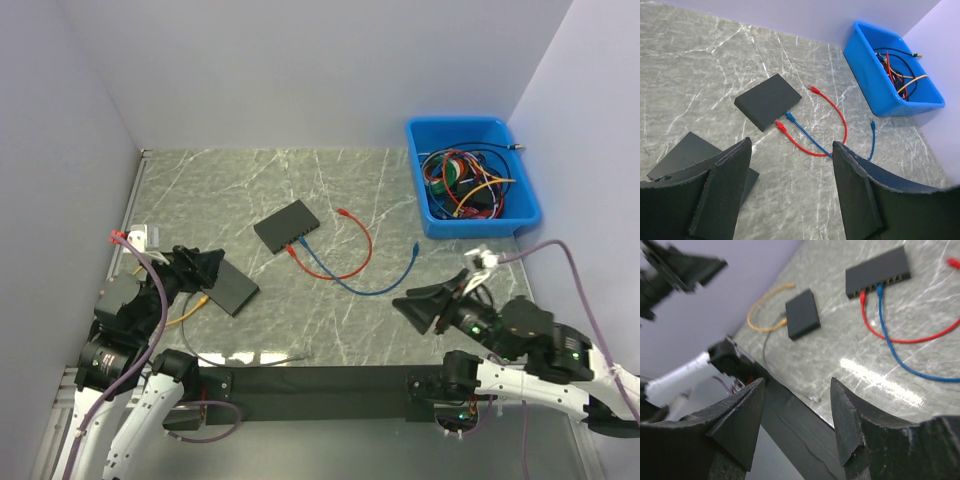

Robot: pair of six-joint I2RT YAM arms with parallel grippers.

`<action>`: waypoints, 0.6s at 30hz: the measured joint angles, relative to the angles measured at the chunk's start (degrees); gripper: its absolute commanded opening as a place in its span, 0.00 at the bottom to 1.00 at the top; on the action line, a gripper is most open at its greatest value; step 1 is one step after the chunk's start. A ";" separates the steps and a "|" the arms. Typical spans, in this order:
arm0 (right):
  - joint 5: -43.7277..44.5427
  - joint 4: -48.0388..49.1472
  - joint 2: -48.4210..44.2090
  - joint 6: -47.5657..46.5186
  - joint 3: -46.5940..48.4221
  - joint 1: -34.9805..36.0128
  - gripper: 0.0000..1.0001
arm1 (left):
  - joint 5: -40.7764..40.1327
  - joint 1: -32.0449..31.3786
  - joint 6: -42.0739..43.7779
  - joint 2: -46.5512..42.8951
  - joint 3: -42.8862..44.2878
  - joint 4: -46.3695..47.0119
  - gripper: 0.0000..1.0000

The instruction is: Insert the plug into the switch port

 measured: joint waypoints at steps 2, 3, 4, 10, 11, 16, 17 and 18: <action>0.66 -0.79 -1.42 0.28 1.25 0.00 0.63 | -0.13 0.00 -0.02 -0.35 -0.15 0.00 0.72; 0.72 -1.16 -2.14 0.35 1.53 0.00 0.63 | -0.22 0.00 -0.02 -0.37 -0.17 0.02 0.73; 0.81 -1.88 -2.69 0.55 1.73 0.00 0.63 | -0.39 0.00 -0.02 -0.39 -0.17 0.04 0.73; 6.03 -11.61 -2.27 1.86 8.39 0.00 0.70 | -0.94 0.00 -0.02 -0.39 -0.17 0.04 0.73; 6.88 -11.85 -2.67 2.01 8.81 0.00 0.70 | -0.98 0.00 -0.07 -0.39 -0.17 0.04 0.73; 6.05 -12.09 -5.57 1.36 6.64 0.00 0.70 | -1.36 0.00 -0.22 -0.39 -0.17 0.04 0.73; 6.05 -12.22 -5.46 1.36 6.64 0.00 0.70 | -1.46 0.00 -0.22 -0.39 -0.17 0.02 0.74; 6.34 -12.31 -5.22 1.40 6.64 0.00 0.70 | -1.53 0.00 -0.24 -0.44 -0.17 0.02 0.74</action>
